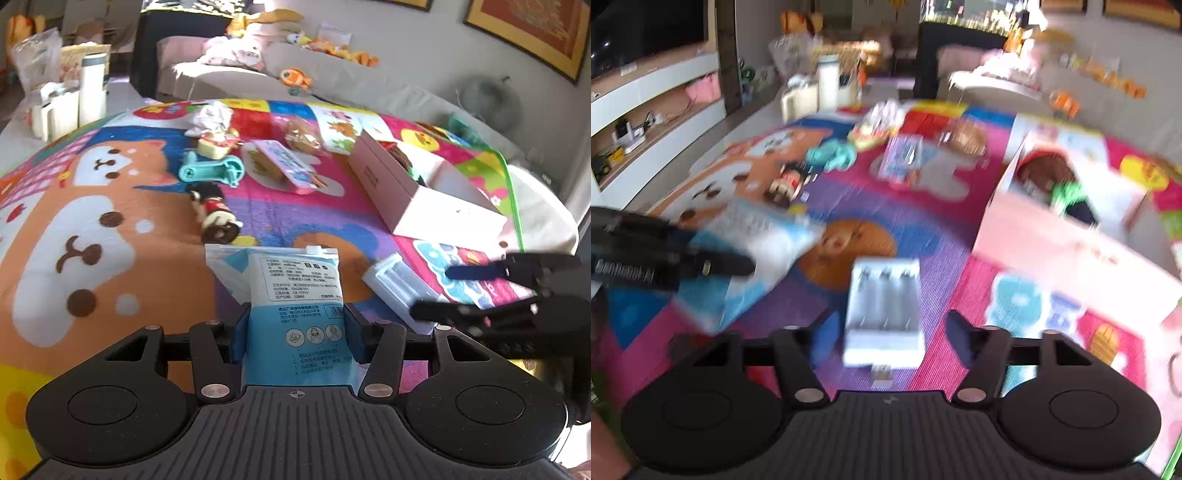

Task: Organize objects
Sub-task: 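Carry the packet and charger to the pink box and release both inside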

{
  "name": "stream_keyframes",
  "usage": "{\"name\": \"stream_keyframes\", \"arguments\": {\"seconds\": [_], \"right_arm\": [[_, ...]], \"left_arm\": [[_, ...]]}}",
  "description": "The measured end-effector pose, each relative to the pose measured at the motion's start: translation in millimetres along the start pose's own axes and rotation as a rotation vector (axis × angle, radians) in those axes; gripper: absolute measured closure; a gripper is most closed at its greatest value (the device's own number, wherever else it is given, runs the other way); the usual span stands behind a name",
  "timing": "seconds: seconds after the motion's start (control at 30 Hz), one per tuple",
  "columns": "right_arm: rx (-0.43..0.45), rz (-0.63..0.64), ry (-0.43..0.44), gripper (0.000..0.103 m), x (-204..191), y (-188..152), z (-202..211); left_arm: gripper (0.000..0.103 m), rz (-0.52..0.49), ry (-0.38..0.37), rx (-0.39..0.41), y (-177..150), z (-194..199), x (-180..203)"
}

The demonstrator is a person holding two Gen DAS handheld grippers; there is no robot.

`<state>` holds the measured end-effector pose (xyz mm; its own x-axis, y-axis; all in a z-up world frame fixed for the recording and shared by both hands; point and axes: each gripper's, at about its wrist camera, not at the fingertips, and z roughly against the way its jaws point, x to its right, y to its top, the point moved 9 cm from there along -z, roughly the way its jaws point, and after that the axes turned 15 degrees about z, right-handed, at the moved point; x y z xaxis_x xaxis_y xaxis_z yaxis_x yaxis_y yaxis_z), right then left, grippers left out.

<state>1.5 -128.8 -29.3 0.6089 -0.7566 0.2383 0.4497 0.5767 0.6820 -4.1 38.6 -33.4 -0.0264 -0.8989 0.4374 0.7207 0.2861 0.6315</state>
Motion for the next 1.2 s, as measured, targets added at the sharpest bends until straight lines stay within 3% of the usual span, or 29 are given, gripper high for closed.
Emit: {"name": "stream_keyframes", "arguments": {"seconds": [0.17,0.2,0.23,0.4,0.53,0.77,0.93,1.07,1.13,1.2], "right_arm": [[-0.008,-0.015,0.031,0.036,-4,8,-26],[-0.017,-0.003,0.03,0.049,-6,8,-29],[-0.008,0.004,0.033,0.055,-9,9,-28],[0.032,0.019,0.045,0.056,-9,3,2],[0.1,-0.053,0.029,0.056,17,-6,42],[0.268,-0.182,-0.09,0.056,81,-15,106],[0.294,-0.294,-0.174,0.056,124,-37,118],[0.273,-0.337,-0.197,0.056,138,-53,114],[0.254,-0.342,-0.207,0.056,141,-60,110],[0.243,-0.336,-0.221,0.056,142,-66,108]], "left_arm": [[0.047,0.005,0.024,-0.005,-2,1,1],[0.047,0.008,0.029,-0.004,-2,2,0],[0.047,0.005,0.033,-0.005,-3,3,0],[0.048,-0.041,0.03,-0.012,-8,10,6],[0.049,-0.025,-0.026,-0.031,1,13,21],[0.049,-0.105,-0.176,0.064,70,24,109],[0.049,-0.065,-0.276,0.091,119,-26,176],[0.048,0.023,-0.324,0.097,132,-94,200],[0.047,0.065,-0.268,0.057,122,-126,194],[0.047,0.047,-0.148,0.003,105,-152,185]]}}
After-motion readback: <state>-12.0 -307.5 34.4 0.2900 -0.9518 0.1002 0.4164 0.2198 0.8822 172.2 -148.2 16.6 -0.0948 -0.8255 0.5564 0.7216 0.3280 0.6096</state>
